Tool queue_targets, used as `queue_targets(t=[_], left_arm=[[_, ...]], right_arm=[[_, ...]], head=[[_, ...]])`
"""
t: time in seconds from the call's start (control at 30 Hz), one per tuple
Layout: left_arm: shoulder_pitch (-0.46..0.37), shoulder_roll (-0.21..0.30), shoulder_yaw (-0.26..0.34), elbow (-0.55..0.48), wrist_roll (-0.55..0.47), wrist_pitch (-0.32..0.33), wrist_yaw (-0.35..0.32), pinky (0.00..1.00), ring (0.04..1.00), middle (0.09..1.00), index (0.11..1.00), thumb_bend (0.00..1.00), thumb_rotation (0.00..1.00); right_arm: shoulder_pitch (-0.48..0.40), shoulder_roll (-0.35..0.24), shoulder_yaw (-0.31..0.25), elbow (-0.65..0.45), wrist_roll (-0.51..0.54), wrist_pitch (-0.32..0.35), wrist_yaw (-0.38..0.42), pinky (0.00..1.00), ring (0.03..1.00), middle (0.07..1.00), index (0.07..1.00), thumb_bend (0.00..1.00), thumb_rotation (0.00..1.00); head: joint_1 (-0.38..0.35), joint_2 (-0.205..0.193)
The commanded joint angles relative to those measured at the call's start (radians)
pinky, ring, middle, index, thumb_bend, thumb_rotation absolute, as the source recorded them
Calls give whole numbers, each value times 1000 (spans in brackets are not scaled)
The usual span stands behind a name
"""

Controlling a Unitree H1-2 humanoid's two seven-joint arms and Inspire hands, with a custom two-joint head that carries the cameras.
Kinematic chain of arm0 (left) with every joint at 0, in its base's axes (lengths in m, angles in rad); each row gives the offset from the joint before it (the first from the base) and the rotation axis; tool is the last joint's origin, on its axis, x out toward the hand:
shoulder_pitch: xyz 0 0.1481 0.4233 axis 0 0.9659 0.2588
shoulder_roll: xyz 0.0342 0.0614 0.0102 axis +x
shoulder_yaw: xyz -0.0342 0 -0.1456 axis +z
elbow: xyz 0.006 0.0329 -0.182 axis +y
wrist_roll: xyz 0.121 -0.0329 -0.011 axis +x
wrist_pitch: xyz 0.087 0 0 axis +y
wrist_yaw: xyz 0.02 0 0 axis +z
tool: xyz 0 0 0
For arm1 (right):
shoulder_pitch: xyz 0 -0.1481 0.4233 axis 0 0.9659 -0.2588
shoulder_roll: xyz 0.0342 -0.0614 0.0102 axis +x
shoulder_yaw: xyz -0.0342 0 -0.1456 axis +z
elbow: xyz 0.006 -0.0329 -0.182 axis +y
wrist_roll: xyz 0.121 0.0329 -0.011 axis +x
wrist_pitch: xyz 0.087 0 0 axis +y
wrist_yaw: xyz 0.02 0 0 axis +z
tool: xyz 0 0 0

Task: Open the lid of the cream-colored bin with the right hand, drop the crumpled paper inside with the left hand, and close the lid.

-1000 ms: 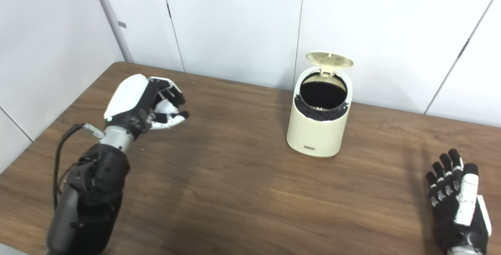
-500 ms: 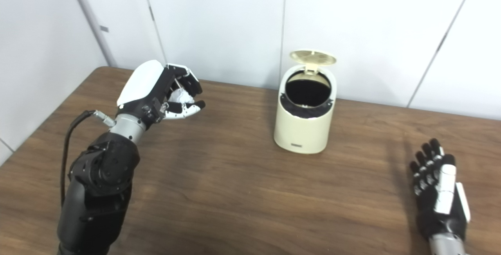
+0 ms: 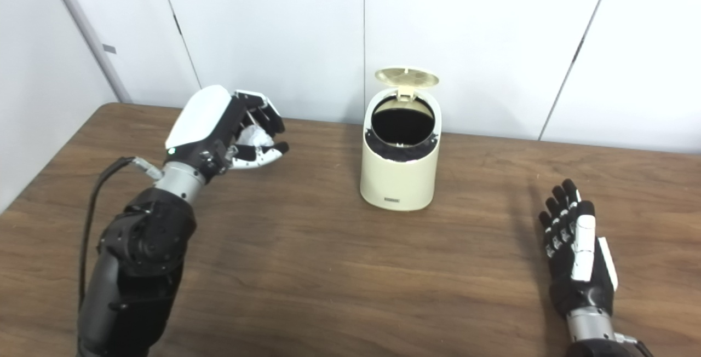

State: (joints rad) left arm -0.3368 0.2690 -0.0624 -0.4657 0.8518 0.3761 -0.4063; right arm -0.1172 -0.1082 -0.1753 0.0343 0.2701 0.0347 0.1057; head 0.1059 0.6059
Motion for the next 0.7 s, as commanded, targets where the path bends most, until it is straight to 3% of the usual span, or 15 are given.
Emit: queue_targets(t=[0.0,0.67], left_arm=[[-57,1,-6,7,-15,-41,47,375,422,509,488,476,0],[-80,-27,-64,156,-65,-146,186,322,412,505,487,473,0]], right_arm=[[3,10,4,0,-2,1,-10,1000,1000,992,987,463,1000],[6,18,16,13,-23,0,-13,1000,1000,999,1000,463,1000]], head=[[-6,-2],[-45,-29]])
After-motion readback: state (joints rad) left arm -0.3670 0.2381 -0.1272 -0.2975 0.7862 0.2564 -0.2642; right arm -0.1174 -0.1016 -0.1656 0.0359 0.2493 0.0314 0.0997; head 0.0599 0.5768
